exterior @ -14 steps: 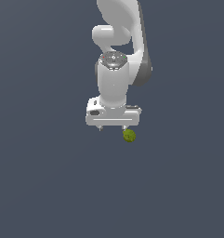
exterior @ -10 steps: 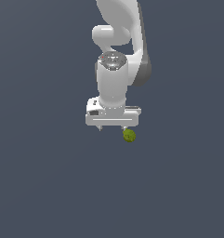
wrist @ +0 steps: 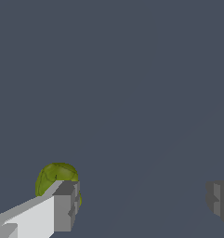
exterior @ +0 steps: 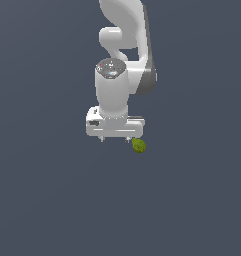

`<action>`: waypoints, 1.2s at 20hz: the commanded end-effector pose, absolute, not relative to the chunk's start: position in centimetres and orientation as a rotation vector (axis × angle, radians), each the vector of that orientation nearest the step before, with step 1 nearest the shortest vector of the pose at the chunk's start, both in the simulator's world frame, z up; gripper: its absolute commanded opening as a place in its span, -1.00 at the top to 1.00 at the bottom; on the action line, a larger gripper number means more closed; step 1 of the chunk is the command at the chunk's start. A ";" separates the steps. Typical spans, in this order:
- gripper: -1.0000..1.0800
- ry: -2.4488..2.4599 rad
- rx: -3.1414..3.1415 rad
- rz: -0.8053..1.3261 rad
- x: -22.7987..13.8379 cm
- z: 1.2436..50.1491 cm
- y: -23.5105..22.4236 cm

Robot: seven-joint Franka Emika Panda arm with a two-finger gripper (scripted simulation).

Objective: Pick up the object and move it to a goal position.

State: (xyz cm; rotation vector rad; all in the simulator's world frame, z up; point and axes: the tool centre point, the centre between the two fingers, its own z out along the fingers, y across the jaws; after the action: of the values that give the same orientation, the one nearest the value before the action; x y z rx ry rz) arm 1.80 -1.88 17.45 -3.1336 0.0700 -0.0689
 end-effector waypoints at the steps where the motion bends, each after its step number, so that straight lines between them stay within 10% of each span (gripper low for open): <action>1: -0.92 0.066 -3.133 -0.068 1.7 17.3 -1.5; 24: -0.92 -0.031 -3.141 0.001 -4.7 9.2 9.6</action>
State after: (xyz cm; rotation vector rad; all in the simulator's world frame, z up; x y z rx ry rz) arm -4.68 9.62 9.18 -3.1411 -0.0329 0.0016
